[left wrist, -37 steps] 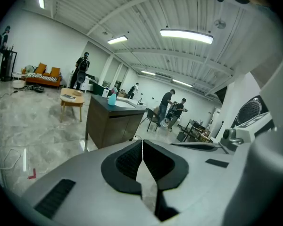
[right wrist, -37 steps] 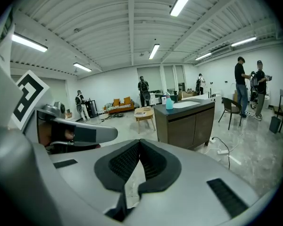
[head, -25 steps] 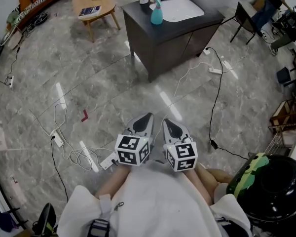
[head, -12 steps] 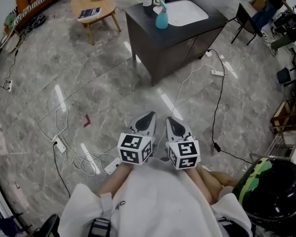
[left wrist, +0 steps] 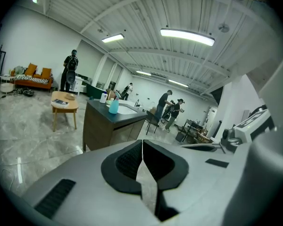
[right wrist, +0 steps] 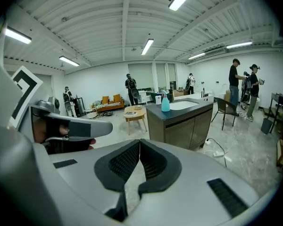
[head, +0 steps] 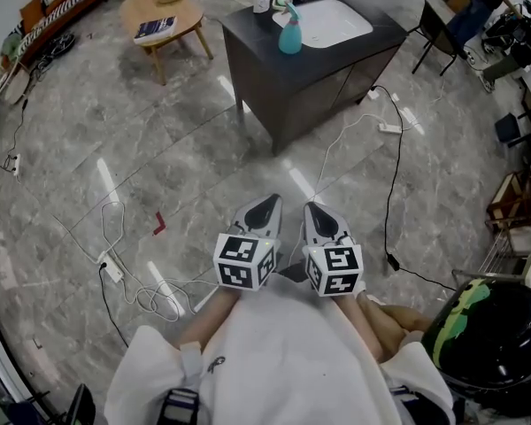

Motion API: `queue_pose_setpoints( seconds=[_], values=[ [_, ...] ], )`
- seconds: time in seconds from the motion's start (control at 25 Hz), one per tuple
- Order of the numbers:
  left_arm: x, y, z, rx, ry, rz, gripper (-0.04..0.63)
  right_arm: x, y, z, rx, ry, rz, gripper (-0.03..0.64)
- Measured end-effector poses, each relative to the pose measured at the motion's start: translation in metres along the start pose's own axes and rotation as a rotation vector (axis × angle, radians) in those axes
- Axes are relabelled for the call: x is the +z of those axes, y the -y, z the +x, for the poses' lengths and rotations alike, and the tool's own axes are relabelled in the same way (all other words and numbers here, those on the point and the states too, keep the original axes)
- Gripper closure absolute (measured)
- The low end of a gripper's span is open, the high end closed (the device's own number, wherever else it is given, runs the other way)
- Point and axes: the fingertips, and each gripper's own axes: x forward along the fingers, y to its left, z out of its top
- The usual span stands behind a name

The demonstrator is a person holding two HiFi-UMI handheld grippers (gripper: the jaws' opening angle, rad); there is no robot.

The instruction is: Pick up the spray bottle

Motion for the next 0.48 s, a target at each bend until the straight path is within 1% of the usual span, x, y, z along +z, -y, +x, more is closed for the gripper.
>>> queue_pose_setpoints(
  seconds=[0.24,0.48],
  values=[
    [0.001,-0.008,0.001,0.002,-0.002,0.005,0.566,0.007,-0.001,0.01,0.003,0.012,0.003,0.591],
    [0.003,-0.011,-0.003,0.012,-0.001,0.008,0.566,0.006,-0.008,0.008,0.015,0.015,0.001,0.591]
  ],
)
